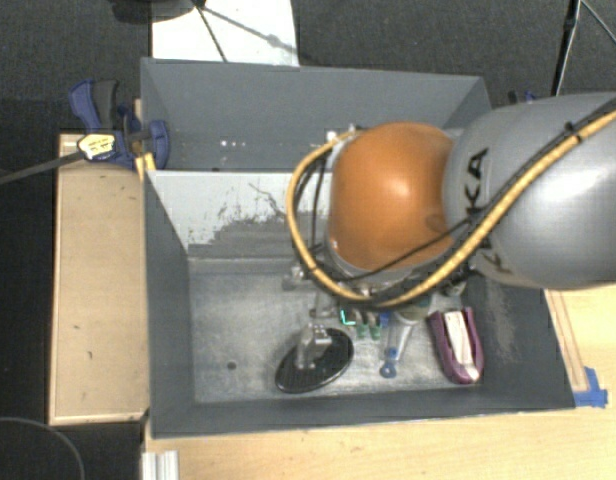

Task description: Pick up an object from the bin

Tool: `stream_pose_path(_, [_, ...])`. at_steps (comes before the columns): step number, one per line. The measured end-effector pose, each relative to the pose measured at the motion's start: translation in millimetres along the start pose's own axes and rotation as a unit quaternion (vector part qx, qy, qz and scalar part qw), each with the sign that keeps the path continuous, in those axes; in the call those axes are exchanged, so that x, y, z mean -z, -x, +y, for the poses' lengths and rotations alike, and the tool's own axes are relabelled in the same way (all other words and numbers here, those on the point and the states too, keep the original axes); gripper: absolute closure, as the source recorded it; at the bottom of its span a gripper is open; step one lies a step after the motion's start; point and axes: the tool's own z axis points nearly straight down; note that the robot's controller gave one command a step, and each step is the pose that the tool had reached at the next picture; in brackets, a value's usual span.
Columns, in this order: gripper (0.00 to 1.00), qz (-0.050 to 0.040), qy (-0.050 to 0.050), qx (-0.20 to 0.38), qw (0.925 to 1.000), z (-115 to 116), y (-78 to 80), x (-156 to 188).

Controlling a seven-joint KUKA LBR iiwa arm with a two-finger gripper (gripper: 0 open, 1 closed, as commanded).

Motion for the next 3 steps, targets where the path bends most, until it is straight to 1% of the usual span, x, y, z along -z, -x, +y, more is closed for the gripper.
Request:
stream_pose_path(1, [0.00,-0.0071,0.002,0.030,0.9995,-42.3,17.4,-143.0])
stream_pose_path(2, [1.00,-0.0100,0.003,0.028,0.9996,-40.8,19.0,-139.5])
stream_pose_path(3, [0.00,-0.0058,0.002,0.027,0.9996,-41.6,16.5,-141.7])
